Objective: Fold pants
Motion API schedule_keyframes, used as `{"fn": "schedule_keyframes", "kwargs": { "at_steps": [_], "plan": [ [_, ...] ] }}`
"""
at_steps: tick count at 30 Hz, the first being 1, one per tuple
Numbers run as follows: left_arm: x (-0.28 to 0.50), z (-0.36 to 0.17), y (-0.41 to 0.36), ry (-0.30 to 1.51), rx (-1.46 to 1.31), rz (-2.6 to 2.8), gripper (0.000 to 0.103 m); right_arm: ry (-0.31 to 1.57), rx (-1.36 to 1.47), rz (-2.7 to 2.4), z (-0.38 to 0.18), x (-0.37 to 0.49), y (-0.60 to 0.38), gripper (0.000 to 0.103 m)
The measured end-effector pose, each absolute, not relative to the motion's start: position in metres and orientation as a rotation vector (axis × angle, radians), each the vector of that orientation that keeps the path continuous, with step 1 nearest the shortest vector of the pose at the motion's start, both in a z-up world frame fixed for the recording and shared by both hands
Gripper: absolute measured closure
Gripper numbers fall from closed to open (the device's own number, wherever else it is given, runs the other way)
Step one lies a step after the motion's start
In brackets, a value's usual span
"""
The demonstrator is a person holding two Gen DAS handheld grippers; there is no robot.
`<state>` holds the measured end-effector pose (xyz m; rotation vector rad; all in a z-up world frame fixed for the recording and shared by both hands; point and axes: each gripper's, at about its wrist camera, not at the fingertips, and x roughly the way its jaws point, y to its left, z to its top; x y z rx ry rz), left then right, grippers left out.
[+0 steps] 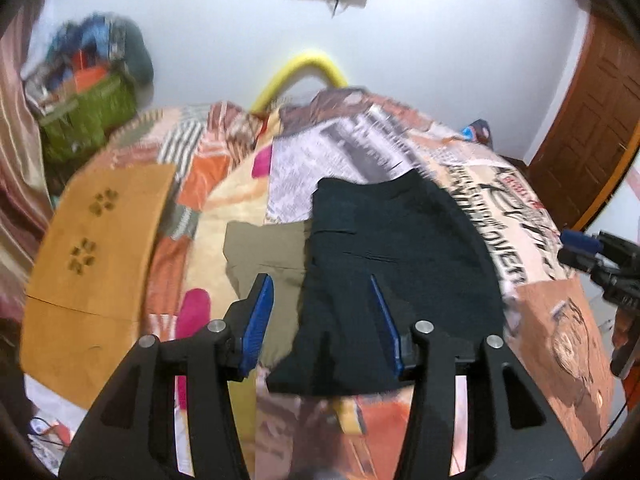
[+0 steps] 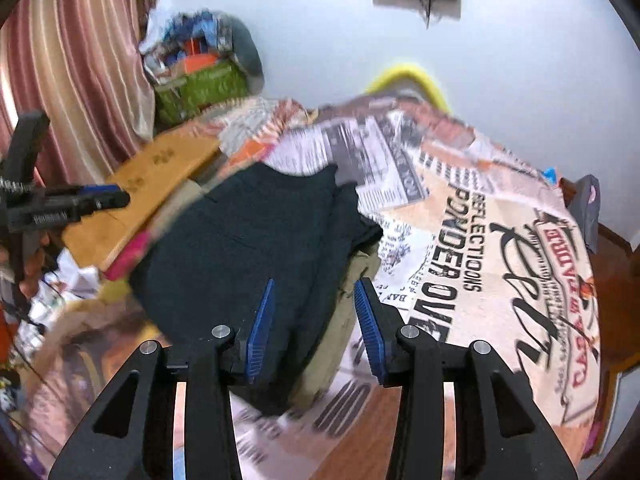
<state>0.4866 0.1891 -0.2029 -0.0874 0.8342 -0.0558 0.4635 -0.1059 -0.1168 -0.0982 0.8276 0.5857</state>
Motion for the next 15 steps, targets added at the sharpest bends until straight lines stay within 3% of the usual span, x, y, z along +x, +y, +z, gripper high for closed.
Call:
{"fn": "schedule_keyframes", "kwargs": {
  "at_steps": [9,15],
  "plan": [
    [0.357,-0.108,0.130,0.635,-0.022,-0.125,0.054,0.617,0.008,0.630,-0.008,0.351,-0.140,0.065],
    [0.266,-0.060,0.091,0.495,-0.006,-0.120,0.054,0.480,0.047,0.653,0.028,0.277,-0.149,0.065]
  ]
}}
